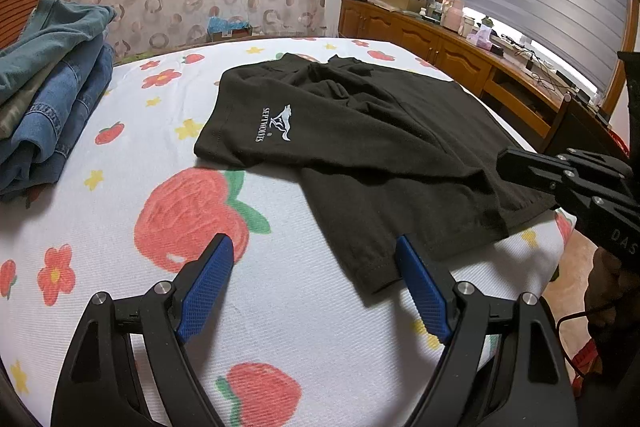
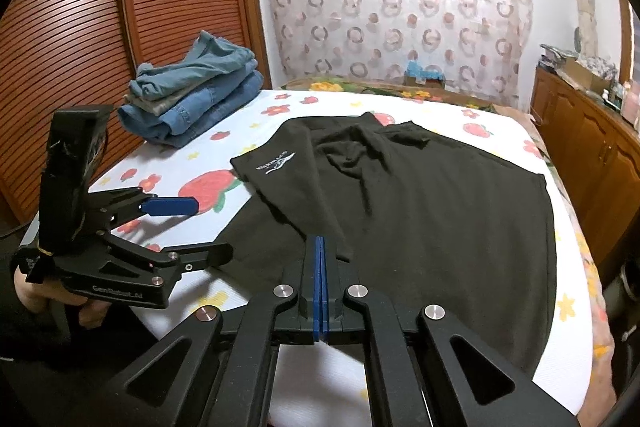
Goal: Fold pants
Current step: 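Lift the fabric with the right gripper, fold it over the pants, open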
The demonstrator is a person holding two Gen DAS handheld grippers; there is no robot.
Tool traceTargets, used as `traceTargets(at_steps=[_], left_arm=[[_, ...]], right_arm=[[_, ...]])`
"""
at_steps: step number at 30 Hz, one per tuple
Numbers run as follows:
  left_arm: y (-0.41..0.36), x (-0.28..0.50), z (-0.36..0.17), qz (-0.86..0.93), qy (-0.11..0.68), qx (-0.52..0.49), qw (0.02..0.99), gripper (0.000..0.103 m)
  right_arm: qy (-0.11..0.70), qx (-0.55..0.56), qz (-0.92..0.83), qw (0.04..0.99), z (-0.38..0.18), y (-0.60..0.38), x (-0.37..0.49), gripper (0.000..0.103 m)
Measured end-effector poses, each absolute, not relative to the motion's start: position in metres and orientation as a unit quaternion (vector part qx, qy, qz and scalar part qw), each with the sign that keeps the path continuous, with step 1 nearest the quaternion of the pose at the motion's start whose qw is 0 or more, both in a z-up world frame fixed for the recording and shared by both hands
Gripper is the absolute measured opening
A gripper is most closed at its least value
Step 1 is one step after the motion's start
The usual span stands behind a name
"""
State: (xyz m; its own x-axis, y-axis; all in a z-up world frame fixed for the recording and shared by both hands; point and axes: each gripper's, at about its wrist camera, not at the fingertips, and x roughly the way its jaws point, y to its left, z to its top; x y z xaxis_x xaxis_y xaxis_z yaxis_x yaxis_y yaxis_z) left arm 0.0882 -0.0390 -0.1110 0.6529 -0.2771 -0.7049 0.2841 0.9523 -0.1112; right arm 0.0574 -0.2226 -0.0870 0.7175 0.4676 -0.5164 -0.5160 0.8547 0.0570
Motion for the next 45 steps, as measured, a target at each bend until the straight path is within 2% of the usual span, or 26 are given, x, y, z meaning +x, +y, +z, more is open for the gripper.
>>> traceTargets(at_steps=[4,5,8,9,21,22,23,25,36,45], left_arm=[[-0.040,0.087,-0.110,-0.155,0.385,0.013,0.910,0.084],[-0.040,0.087,-0.110,-0.155,0.386,0.011,0.909,0.084],[-0.039,0.087,-0.110,-0.157,0.385,0.011,0.909,0.084],[-0.040,0.087,-0.110,-0.156,0.385,0.011,0.909,0.084],[-0.039,0.087,-0.110,-0.157,0.381,0.010,0.911,0.084],[-0.039,0.087,-0.109,-0.157,0.381,0.010,0.911,0.084],[-0.039,0.087,-0.110,-0.157,0.381,0.010,0.911,0.084],[-0.039,0.087,-0.110,-0.158,0.381,0.009,0.911,0.084],[-0.037,0.081,-0.085,-0.169,0.361,-0.019,0.917,0.084],[-0.061,0.092,-0.072,-0.187,0.359,0.001,0.914,0.084]], right_arm=[[0.266,-0.053,0.252,0.929,-0.088,-0.226,0.065,0.000],[0.269,-0.056,0.251,0.928,-0.089,-0.225,0.069,0.004],[0.278,-0.076,0.245,0.926,-0.093,-0.218,0.077,0.026],[0.280,-0.081,0.242,0.925,-0.096,-0.216,0.081,0.028],[0.309,-0.122,0.275,0.902,-0.102,-0.199,0.101,0.027],[0.312,-0.121,0.275,0.902,-0.102,-0.201,0.102,0.021],[0.313,-0.119,0.277,0.901,-0.102,-0.203,0.102,0.009],[0.310,-0.112,0.280,0.902,-0.100,-0.207,0.099,0.004],[0.223,-0.089,0.269,0.933,-0.048,-0.230,0.068,0.003],[0.212,-0.075,0.233,0.946,-0.036,-0.263,0.052,0.003]])
